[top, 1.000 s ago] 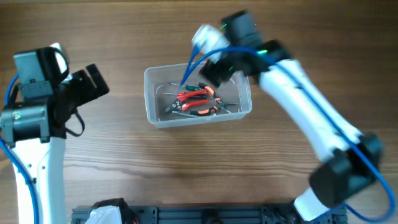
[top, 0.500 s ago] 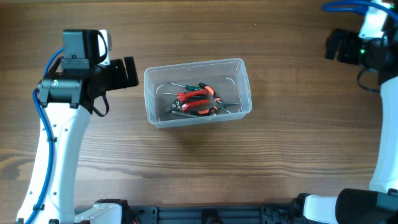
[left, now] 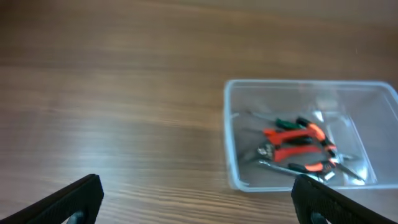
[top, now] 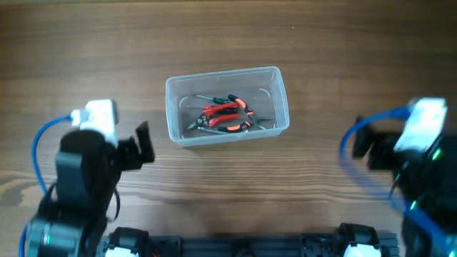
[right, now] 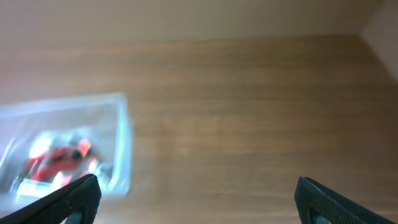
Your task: Pack container
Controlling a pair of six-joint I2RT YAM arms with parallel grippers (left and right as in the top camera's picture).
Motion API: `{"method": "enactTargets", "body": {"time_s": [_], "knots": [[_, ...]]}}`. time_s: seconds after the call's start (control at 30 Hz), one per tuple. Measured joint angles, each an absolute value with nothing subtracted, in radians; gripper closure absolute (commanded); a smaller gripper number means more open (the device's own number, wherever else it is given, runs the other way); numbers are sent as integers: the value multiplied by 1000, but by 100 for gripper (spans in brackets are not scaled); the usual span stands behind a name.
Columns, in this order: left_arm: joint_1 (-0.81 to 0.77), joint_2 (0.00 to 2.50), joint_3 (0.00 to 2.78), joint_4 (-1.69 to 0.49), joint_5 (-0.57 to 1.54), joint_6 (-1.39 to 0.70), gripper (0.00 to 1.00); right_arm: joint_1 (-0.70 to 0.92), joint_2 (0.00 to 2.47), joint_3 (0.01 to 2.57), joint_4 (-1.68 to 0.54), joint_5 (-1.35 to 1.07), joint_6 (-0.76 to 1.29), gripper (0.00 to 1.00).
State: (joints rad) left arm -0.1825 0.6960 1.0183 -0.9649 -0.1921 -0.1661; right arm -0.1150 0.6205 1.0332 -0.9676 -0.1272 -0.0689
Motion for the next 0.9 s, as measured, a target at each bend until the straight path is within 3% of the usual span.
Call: {"method": "enactTargets", "body": {"time_s": [0.23, 0.9], "knots": [[-183, 388, 936, -1057, -343, -296, 0, -35, 457, 876, -1026, -153, -93, 0], [-183, 380, 923, -1123, -363, -306, 0, -35, 454, 875, -1062, -157, -96, 0]]}}
